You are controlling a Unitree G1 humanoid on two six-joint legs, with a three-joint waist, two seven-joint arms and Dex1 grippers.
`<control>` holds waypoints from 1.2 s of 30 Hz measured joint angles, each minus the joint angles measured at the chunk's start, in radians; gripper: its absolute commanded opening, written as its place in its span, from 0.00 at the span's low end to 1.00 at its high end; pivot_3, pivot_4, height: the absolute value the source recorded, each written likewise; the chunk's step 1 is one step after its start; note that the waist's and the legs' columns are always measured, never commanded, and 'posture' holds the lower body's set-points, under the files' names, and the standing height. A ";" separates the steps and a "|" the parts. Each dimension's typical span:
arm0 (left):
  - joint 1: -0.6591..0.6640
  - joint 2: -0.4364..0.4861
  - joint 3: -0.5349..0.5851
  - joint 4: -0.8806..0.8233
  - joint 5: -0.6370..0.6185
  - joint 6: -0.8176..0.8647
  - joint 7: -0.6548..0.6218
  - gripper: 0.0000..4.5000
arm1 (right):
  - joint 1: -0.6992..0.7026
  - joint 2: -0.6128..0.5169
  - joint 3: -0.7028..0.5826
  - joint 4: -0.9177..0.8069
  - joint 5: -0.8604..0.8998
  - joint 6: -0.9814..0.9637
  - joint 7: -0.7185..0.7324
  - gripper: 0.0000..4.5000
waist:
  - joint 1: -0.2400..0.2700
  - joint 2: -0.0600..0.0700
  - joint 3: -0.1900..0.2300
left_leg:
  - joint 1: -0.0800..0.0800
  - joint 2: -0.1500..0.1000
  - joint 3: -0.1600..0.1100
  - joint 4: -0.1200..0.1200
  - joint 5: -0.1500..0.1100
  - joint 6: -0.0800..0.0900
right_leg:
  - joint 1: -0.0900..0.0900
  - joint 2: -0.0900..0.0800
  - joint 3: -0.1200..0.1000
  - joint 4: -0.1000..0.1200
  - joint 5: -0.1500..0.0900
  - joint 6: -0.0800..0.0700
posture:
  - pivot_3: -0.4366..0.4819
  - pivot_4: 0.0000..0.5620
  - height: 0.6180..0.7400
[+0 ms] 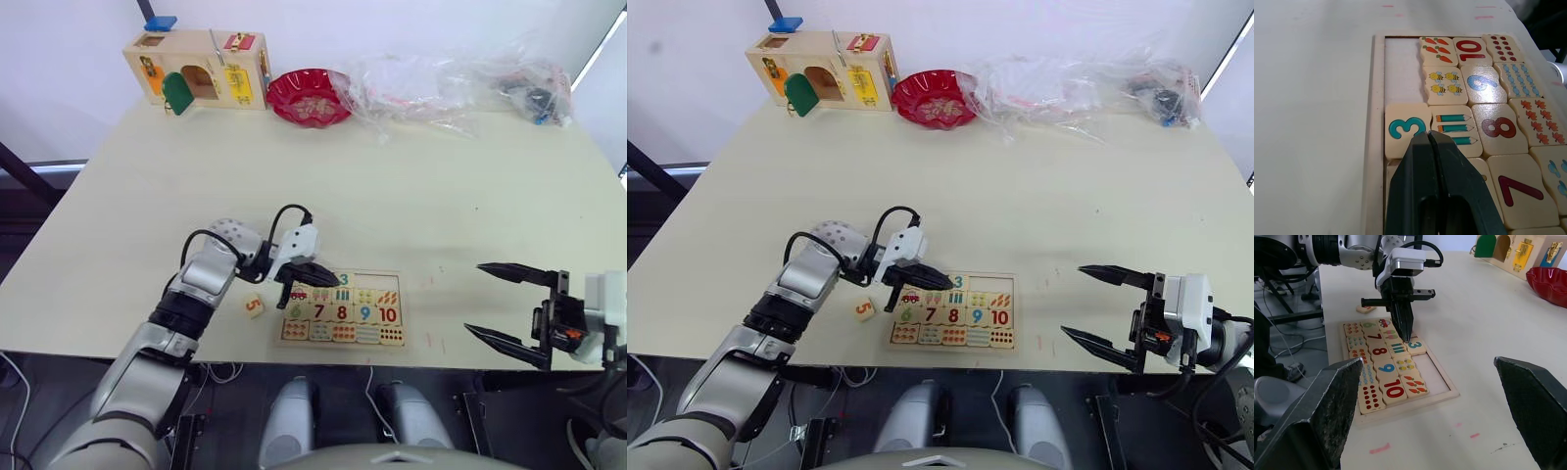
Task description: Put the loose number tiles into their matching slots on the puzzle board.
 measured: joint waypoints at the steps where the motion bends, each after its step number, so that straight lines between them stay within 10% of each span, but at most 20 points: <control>1: 0.000 0.001 -0.003 -0.007 0.003 0.004 0.002 0.01 | 0.001 0.000 0.000 0.000 0.000 0.000 -0.001 1.00 | 0.000 0.000 0.000 | 0.000 0.000 0.000 0.000 0.000 0.000 | 0.000 0.000 0.000 0.000 0.000 0.000 | 0.48 0.27 1.00; 18: 0.051 0.022 0.203 -0.231 -0.228 0.336 0.100 0.01 | -0.033 0.016 0.021 0.000 0.007 0.021 -0.025 1.00 | -0.002 0.000 0.000 | 0.000 0.000 -0.001 0.000 0.000 0.000 | 0.000 0.000 0.000 0.000 0.000 0.000 | 0.48 0.27 1.00; 36: 0.419 -0.155 0.695 -0.519 -0.344 0.472 0.827 0.01 | -0.431 0.251 0.210 0.242 -0.130 0.037 -0.295 1.00 | -0.004 0.000 0.000 | 0.001 0.001 0.001 0.000 0.000 0.000 | 0.000 -0.001 0.001 0.000 0.001 0.001 | 0.48 0.27 1.00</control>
